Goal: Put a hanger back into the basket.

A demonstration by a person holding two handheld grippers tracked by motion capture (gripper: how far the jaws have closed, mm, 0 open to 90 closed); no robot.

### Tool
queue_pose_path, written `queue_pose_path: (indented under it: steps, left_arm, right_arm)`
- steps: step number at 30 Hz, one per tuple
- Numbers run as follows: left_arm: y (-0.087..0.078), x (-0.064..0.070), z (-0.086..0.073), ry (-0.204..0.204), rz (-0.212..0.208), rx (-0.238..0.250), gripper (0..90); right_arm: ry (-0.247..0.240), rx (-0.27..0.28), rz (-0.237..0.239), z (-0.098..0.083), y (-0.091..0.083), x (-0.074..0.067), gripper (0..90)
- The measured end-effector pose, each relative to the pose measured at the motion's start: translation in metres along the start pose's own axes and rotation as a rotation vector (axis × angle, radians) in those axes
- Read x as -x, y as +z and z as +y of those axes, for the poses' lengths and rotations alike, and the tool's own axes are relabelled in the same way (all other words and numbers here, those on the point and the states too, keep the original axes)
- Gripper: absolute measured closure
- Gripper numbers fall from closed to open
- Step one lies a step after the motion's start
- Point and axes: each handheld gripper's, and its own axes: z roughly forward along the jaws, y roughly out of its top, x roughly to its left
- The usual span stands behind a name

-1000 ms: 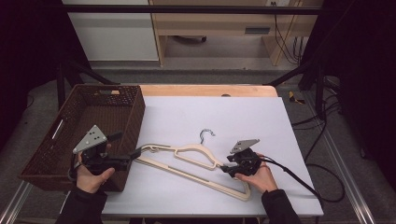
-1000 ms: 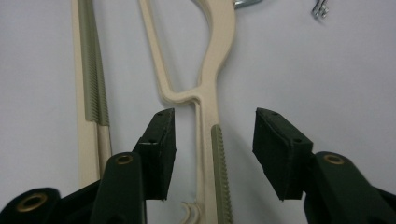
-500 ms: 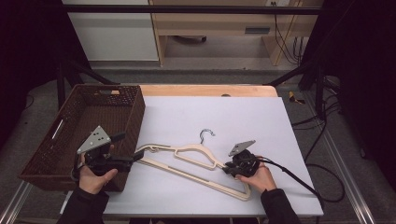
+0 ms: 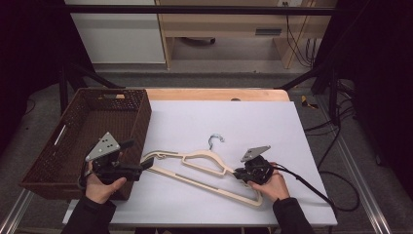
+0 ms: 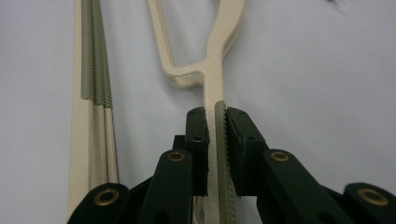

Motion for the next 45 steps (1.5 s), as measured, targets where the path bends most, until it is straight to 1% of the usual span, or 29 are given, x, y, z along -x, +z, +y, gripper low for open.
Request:
queue_pose_path:
  steps: [1,2,4,5,6,8,9,10,13,14,16,17,19,20,26,29,33,35,36,40,41,43,45]
  left_arm:
    - [0.001,0.001,0.000,-0.002,-0.003,-0.001,5.5]
    - [0.002,0.002,0.001,0.000,-0.003,-0.004,5.5]
    - [0.005,0.006,0.002,-0.008,-0.012,-0.006,5.6]
    - [0.007,0.008,0.002,-0.010,-0.014,-0.010,5.7]
    - [0.009,0.010,0.003,-0.013,-0.016,-0.014,5.7]
    - [0.014,0.015,0.005,-0.015,-0.020,-0.026,5.7]
    - [0.017,0.018,0.006,-0.020,-0.027,-0.033,5.7]
    - [0.021,0.021,0.008,-0.023,-0.032,-0.042,5.7]
    - [0.032,0.028,0.013,-0.024,-0.048,-0.060,5.9]
    - [0.035,0.029,0.015,-0.025,-0.054,-0.065,6.1]
    - [0.046,0.033,0.019,-0.018,-0.063,-0.087,6.2]
    - [0.051,0.034,0.021,-0.021,-0.067,-0.095,6.3]
    - [0.060,0.034,0.024,-0.035,-0.077,-0.102,6.7]
    - [0.067,0.035,0.027,-0.046,-0.083,-0.105,7.2]
    - [0.099,0.037,0.039,-0.047,-0.090,-0.133,9.7]
    - [0.113,0.037,0.042,-0.061,-0.096,-0.142,10.7]
    - [0.129,0.038,0.043,-0.063,-0.102,-0.153,11.2]
    - [0.137,0.039,0.043,-0.073,-0.106,-0.157,11.5]
    - [0.139,0.039,0.043,-0.078,-0.108,-0.159,11.9]
    - [0.156,0.041,0.041,-0.081,-0.118,-0.176,13.7]
    - [0.159,0.041,0.040,-0.079,-0.119,-0.179,14.4]
    - [0.166,0.043,0.039,-0.074,-0.121,-0.179,16.0]
    - [0.172,0.044,0.038,-0.078,-0.124,-0.174,17.5]
  right_arm:
    - [-0.002,-0.001,-0.012,0.000,-0.001,-0.001,79.6]
    - [-0.004,0.003,-0.010,0.000,-0.002,-0.001,79.6]
    - [-0.009,0.005,-0.024,0.001,-0.004,-0.003,79.7]
    - [-0.026,0.009,-0.029,0.002,-0.006,-0.003,79.7]
    - [-0.023,0.016,-0.034,0.002,-0.007,-0.004,79.7]
    - [-0.042,0.024,-0.038,0.003,-0.008,-0.005,79.8]
    - [-0.048,0.023,-0.044,0.004,-0.009,-0.006,79.7]
    - [-0.038,0.026,-0.047,0.004,-0.010,-0.007,79.7]
    - [-0.057,0.030,-0.049,0.005,-0.012,-0.007,79.8]
    - [-0.055,0.025,-0.053,0.005,-0.013,-0.007,79.7]
    - [-0.052,0.038,-0.051,0.005,-0.013,-0.008,79.7]
    - [-0.053,0.032,-0.058,0.005,-0.014,-0.008,79.7]
    - [-0.054,0.037,-0.054,0.005,-0.015,-0.008,79.7]
    - [-0.063,0.044,-0.053,0.005,-0.015,-0.008,79.8]
    - [-0.056,0.045,-0.061,0.005,-0.017,-0.009,79.7]
    - [-0.062,0.043,-0.061,0.005,-0.017,-0.009,79.7]
    - [-0.063,0.047,-0.061,0.005,-0.017,-0.009,79.7]
    - [-0.061,0.049,-0.067,0.005,-0.016,-0.009,79.8]
    - [-0.071,0.053,-0.064,0.004,-0.016,-0.009,79.7]
    - [-0.085,0.057,-0.066,0.004,-0.017,-0.008,79.7]
    - [-0.080,0.060,-0.067,0.004,-0.017,-0.009,79.8]
    - [-0.086,0.059,-0.067,0.004,-0.017,-0.008,79.7]
    - [-0.079,0.061,-0.067,0.004,-0.017,-0.009,79.8]
